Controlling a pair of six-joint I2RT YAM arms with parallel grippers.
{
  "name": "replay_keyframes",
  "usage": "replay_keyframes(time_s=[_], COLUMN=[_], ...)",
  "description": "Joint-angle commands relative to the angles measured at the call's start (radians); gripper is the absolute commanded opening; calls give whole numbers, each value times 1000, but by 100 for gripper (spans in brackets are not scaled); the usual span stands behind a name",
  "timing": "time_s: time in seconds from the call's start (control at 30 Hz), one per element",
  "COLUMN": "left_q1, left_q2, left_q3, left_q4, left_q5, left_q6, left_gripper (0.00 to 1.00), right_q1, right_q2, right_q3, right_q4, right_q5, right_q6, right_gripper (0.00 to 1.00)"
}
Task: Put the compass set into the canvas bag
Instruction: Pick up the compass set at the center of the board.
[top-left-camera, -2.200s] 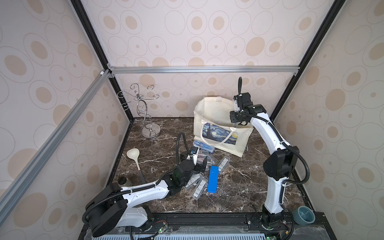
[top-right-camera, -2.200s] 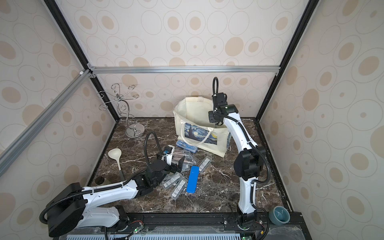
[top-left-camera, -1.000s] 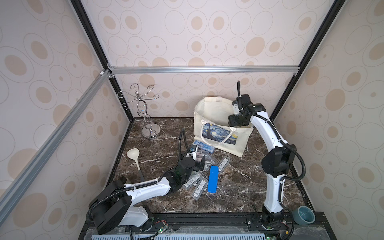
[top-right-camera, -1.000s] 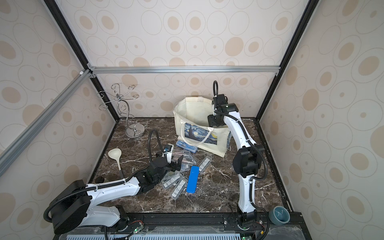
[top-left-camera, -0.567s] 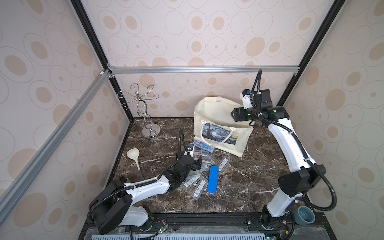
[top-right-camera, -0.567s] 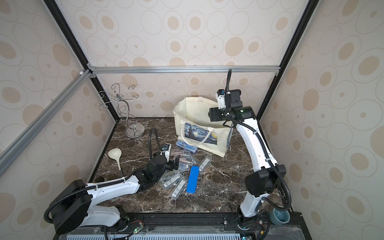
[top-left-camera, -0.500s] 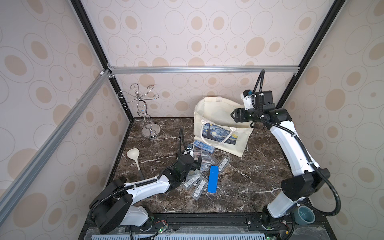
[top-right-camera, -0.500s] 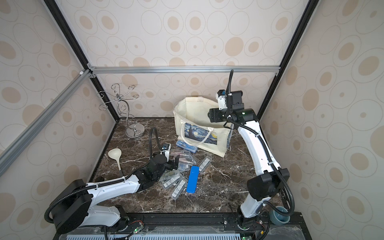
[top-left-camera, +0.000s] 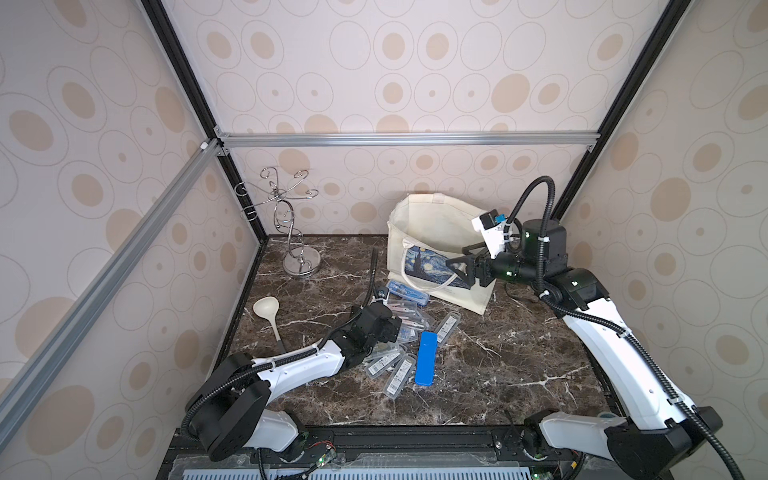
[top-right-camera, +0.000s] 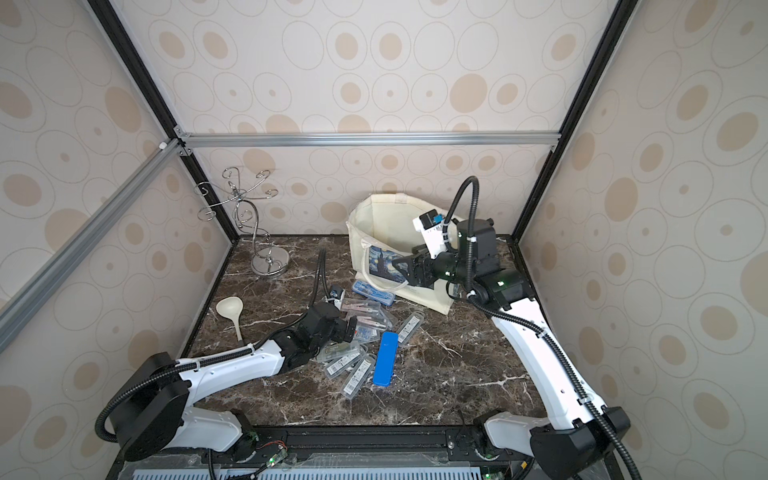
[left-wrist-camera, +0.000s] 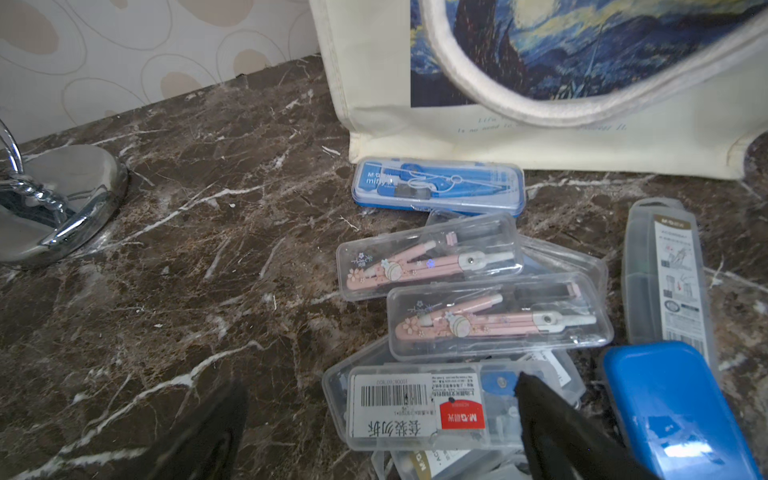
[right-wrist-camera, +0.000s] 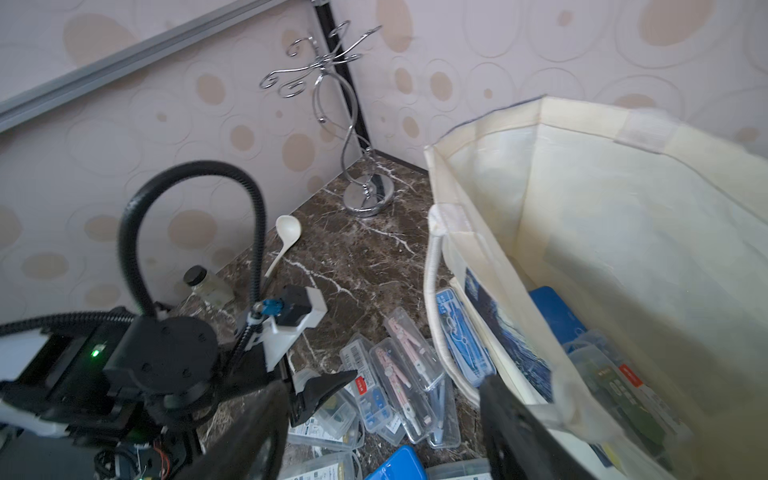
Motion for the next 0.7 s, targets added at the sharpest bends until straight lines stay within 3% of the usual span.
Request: replay_keyframes(time_s=[0.0,0.13,0.3,0.67], left_q1=[11,13,21,46], left_q2=[2,-14,-32,-82], left_q3=[40,17,-9,-53], left_q4=[-90,-83,-68,-41], left_q5=[38,49,50,37], left_q6=[18,-19,-53,-112], left_gripper=[100,100,100,100], right_q1=[81,193,305,396], right_q2=[-12,-3,38,178], right_q3=[-40,-77,-139,-294], right_q4=[-30,-59,-72,-182], right_q5=[-17,112,303,610], right_q6=[-117,-133,-46,420], right_gripper=[74,74,74,75])
